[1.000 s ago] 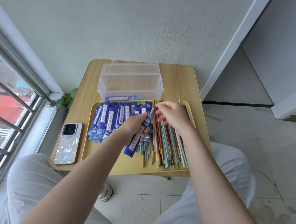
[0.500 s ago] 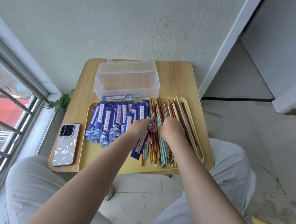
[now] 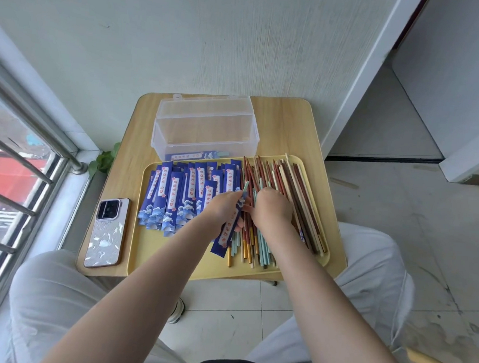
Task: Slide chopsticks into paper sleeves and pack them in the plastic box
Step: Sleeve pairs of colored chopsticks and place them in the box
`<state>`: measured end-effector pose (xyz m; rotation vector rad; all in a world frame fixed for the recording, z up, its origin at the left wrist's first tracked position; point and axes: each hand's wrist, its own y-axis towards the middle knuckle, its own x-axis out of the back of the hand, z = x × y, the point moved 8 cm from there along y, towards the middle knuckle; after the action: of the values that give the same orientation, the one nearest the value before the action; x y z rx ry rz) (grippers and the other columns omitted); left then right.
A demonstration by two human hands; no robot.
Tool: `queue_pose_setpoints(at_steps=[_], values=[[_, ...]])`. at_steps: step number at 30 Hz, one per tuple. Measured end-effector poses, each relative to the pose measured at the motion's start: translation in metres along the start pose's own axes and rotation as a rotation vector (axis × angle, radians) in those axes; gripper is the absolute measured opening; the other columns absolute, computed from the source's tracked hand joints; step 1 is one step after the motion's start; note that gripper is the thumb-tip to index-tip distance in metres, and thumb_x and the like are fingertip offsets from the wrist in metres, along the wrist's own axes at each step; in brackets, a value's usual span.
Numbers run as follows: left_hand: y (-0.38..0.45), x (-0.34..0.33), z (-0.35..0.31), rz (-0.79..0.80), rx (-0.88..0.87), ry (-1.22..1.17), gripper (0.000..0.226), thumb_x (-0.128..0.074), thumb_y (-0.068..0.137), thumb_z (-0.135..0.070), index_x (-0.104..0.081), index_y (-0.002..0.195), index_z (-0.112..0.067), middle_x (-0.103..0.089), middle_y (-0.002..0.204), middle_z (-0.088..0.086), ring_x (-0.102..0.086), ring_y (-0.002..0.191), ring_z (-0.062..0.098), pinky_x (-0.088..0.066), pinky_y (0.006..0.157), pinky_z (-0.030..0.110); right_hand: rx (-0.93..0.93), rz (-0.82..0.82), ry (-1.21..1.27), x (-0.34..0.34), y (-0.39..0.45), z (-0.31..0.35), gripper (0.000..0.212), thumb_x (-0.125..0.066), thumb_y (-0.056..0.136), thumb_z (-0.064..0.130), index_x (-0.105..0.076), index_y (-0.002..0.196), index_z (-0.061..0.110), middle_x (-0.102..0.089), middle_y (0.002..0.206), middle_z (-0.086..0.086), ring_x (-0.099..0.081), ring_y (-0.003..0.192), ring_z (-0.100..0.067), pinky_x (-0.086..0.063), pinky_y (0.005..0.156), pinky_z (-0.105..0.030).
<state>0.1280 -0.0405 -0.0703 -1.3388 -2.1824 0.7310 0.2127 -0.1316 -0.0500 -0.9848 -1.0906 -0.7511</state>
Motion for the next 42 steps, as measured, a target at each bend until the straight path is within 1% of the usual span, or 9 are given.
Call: queue_pose_setpoints(at_steps=[3,8,14,21,23,28,31,34,42], values=[[-0.002,0.000,-0.001,0.015,-0.005,-0.030,0.027,-0.041,0.107,-0.032,-0.060,0.099,-0.014,-0.066,0.052,-0.002,-0.054,0.041,0.015,-0.048,0.041,0.021,0.016,0.009,-0.036,0.005,-0.002,0.000,0.015,-0.055,0.098,0.008,-0.062,0.112,0.007,-0.067,0.108,-0.009,-0.067,0.096,-0.027,-0.046,0.063,-0.031],[0.003,0.005,-0.004,0.027,-0.079,-0.160,0.032,-0.050,0.104,-0.032,-0.062,0.115,-0.004,-0.076,0.100,0.013,-0.052,0.045,0.018,-0.048,0.046,0.025,0.030,-0.058,0.023,0.023,0.000,-0.004,0.014,-0.051,0.101,0.012,-0.064,0.104,0.008,-0.067,0.099,-0.008,-0.061,0.078,-0.026,-0.042,0.058,-0.030],[0.004,0.022,-0.011,-0.045,-0.127,-0.228,0.030,-0.064,0.097,-0.027,-0.061,0.116,-0.004,-0.077,0.088,0.004,-0.050,0.046,0.015,-0.048,0.046,0.026,0.155,-0.110,0.311,0.036,0.006,0.004,0.032,-0.036,0.107,0.026,-0.061,0.094,0.010,-0.062,0.084,-0.003,-0.057,0.075,-0.026,-0.036,0.058,-0.032],[0.013,0.040,-0.004,-0.088,-0.085,-0.462,0.041,-0.073,0.091,-0.027,-0.061,0.118,0.002,-0.073,0.080,0.002,-0.047,0.045,0.013,-0.043,0.046,0.027,0.369,0.265,0.534,0.032,-0.009,0.032,0.028,-0.046,0.104,0.025,-0.068,0.101,0.008,-0.056,0.073,-0.004,-0.051,0.064,-0.018,-0.036,0.061,-0.032],[0.016,0.047,-0.002,-0.103,-0.080,-0.557,0.025,-0.071,0.093,-0.024,-0.064,0.105,-0.003,-0.069,0.079,0.003,-0.045,0.043,0.011,-0.042,0.045,0.026,0.379,0.296,0.614,0.039,-0.011,0.032,0.016,-0.053,0.100,0.016,-0.066,0.110,0.017,-0.058,0.072,0.001,-0.051,0.058,-0.012,-0.040,0.057,-0.028],[0.011,0.059,-0.008,-0.067,-0.116,-0.717,0.018,-0.063,0.098,-0.022,-0.066,0.088,-0.008,-0.063,0.065,0.000,-0.044,0.040,0.008,-0.042,0.040,0.020,0.185,0.197,1.311,0.060,-0.006,0.018,0.008,-0.065,0.095,0.007,-0.066,0.103,0.007,-0.072,0.084,-0.011,-0.067,0.064,-0.017,-0.058,0.066,-0.031],[-0.001,0.061,-0.017,-0.062,-0.158,-0.402,0.034,-0.068,0.094,-0.037,-0.060,0.082,-0.005,-0.056,0.058,0.004,-0.046,0.040,0.016,-0.045,0.043,0.025,0.043,-0.103,1.592,0.074,0.001,0.003,0.010,-0.064,0.097,0.013,-0.069,0.091,0.006,-0.067,0.069,-0.002,-0.060,0.054,-0.013,-0.051,0.055,-0.025],[-0.014,0.062,-0.021,-0.089,-0.135,0.190,0.048,-0.070,0.089,-0.048,-0.051,0.081,-0.005,-0.055,0.051,0.007,-0.041,0.034,0.019,-0.039,0.039,0.024,-0.002,-0.342,1.543,0.090,0.003,-0.009,0.023,-0.058,0.101,0.021,-0.068,0.081,0.014,-0.053,0.050,0.007,-0.048,0.044,-0.009,-0.043,0.048,-0.025],[-0.009,0.054,-0.021,-0.088,-0.250,0.599,0.031,-0.070,0.088,-0.024,-0.047,0.073,-0.009,-0.050,0.058,0.006,-0.045,0.041,0.017,-0.041,0.044,0.023,-0.024,-0.415,1.427,0.095,0.006,-0.009,0.030,-0.046,0.106,0.024,-0.062,0.084,0.011,-0.054,0.052,0.000,-0.050,0.039,-0.010,-0.046,0.047,-0.025]])
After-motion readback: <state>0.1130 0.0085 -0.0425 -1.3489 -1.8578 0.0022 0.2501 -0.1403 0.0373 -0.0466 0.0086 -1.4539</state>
